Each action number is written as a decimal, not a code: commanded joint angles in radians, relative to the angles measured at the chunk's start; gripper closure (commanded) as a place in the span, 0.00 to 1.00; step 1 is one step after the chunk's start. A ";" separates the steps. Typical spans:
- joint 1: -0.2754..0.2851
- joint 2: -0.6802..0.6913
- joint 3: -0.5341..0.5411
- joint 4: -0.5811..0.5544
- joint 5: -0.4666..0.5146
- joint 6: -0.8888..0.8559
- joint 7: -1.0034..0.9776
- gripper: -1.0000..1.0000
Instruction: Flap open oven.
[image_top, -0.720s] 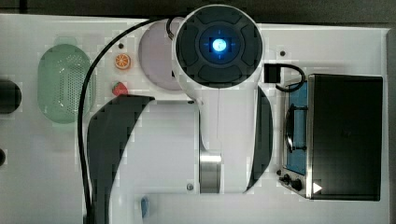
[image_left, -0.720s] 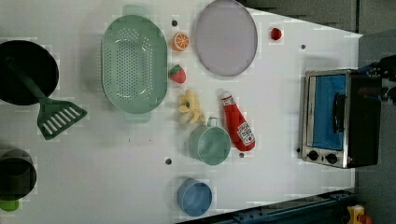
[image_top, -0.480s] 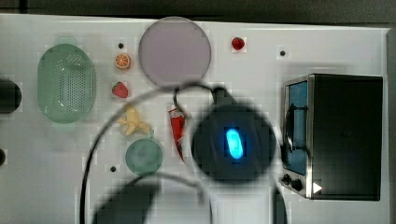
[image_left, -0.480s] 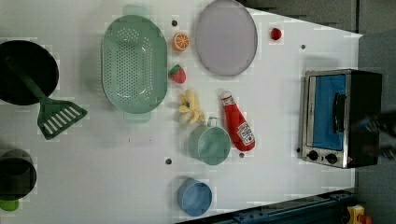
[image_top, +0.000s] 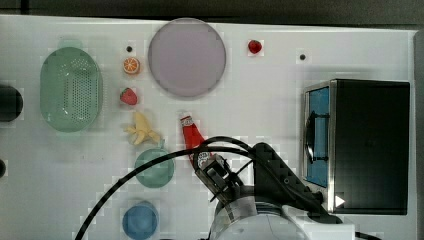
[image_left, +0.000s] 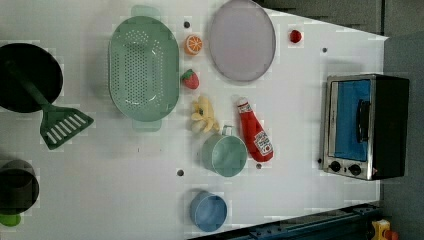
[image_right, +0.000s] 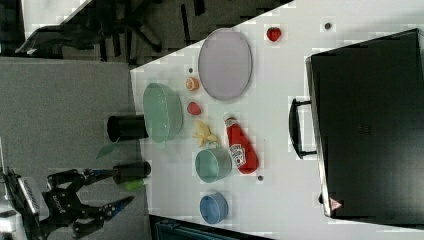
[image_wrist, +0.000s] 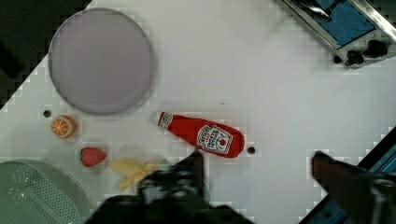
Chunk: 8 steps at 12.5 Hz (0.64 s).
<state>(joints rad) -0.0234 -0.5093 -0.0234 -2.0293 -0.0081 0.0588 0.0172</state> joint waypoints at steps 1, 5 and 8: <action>-0.010 0.084 -0.018 -0.035 0.001 0.010 0.062 0.55; -0.011 0.139 -0.064 -0.053 0.000 0.013 0.041 0.82; -0.013 0.194 -0.112 -0.069 0.000 0.040 -0.093 0.82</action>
<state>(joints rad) -0.0341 -0.2820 -0.1124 -2.1016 -0.0114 0.0853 -0.0172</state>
